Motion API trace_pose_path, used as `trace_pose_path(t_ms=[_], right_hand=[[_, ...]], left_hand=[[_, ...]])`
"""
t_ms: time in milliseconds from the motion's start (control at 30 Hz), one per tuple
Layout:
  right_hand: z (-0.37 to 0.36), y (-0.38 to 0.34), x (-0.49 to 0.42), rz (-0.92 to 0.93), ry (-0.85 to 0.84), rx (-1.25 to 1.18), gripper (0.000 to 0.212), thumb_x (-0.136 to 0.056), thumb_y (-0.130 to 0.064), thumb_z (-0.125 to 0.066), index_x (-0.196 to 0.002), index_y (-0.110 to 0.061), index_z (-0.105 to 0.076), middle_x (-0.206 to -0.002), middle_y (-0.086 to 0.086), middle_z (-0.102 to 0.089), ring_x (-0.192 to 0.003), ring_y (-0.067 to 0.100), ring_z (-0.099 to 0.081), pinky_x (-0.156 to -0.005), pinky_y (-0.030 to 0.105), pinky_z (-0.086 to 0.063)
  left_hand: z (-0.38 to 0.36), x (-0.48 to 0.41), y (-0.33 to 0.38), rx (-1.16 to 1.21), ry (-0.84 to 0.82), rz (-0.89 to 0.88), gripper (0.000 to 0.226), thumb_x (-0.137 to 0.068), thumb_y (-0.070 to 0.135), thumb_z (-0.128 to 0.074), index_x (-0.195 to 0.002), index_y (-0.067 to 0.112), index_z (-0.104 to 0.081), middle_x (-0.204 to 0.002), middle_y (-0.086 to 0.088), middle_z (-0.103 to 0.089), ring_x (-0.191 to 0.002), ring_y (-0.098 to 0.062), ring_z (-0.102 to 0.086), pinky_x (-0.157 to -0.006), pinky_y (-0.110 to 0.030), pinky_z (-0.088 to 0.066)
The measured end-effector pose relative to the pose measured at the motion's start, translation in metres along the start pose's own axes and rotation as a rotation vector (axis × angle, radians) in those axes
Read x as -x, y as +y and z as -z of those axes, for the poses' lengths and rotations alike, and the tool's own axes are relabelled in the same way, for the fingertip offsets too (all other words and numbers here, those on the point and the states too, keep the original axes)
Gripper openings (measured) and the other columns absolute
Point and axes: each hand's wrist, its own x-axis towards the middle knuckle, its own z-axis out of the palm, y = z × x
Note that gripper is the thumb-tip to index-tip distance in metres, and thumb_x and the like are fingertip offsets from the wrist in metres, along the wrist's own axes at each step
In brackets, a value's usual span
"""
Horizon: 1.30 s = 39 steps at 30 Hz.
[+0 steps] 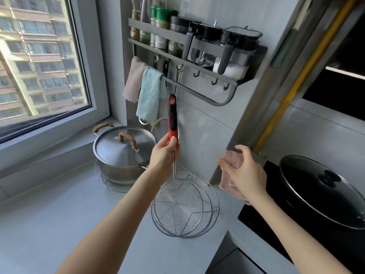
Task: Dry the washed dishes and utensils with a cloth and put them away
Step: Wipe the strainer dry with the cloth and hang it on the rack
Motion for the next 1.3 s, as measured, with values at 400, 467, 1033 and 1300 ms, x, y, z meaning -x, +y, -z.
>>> trace_pose_path(t_ms=[400, 467, 1033, 1300], right_hand=[[-0.017, -0.019, -0.035, 0.02, -0.04, 0.073, 0.055, -0.074, -0.064, -0.065, -0.108, -0.023, -0.052, -0.102, 0.003, -0.07, -0.101, 0.031, -0.063, -0.075, 0.034, -0.042], [-0.022, -0.02, -0.041, 0.01, -0.054, 0.084, 0.054, -0.075, -0.064, -0.065, -0.109, -0.024, -0.052, -0.104, 0.003, -0.069, -0.102, 0.03, -0.062, -0.075, 0.033, -0.04], [-0.027, 0.01, -0.062, -0.065, -0.023, 0.175, 0.048, -0.075, -0.065, -0.064, -0.102, -0.028, -0.051, -0.098, -0.003, -0.07, -0.101, 0.027, -0.063, -0.074, 0.033, -0.041], [-0.032, 0.015, -0.06, -0.058, -0.049, 0.18, 0.05, -0.073, -0.068, -0.062, -0.101, -0.027, -0.052, -0.097, -0.002, -0.07, -0.1, 0.027, -0.063, -0.076, 0.033, -0.044]], left_hand=[[-0.006, -0.064, -0.003, -0.182, -0.092, 0.073, 0.019, -0.099, 0.012, -0.045, -0.116, 0.014, -0.054, -0.079, -0.002, -0.059, -0.062, -0.006, -0.057, -0.063, -0.023, -0.036], [-0.003, -0.074, -0.01, -0.17, -0.118, 0.09, 0.017, -0.099, 0.01, -0.045, -0.112, 0.015, -0.055, -0.08, -0.002, -0.059, -0.07, -0.011, -0.055, -0.068, -0.025, -0.036], [-0.065, -0.088, -0.034, -0.202, -0.408, -0.042, 0.026, -0.096, 0.005, -0.048, -0.12, 0.013, -0.056, -0.08, -0.003, -0.058, -0.071, -0.013, -0.052, -0.075, -0.025, -0.04], [-0.075, -0.095, -0.031, -0.255, -0.382, 0.002, 0.031, -0.098, 0.008, -0.045, -0.129, 0.008, -0.053, -0.08, -0.004, -0.057, -0.071, -0.015, -0.051, -0.077, -0.031, -0.037]])
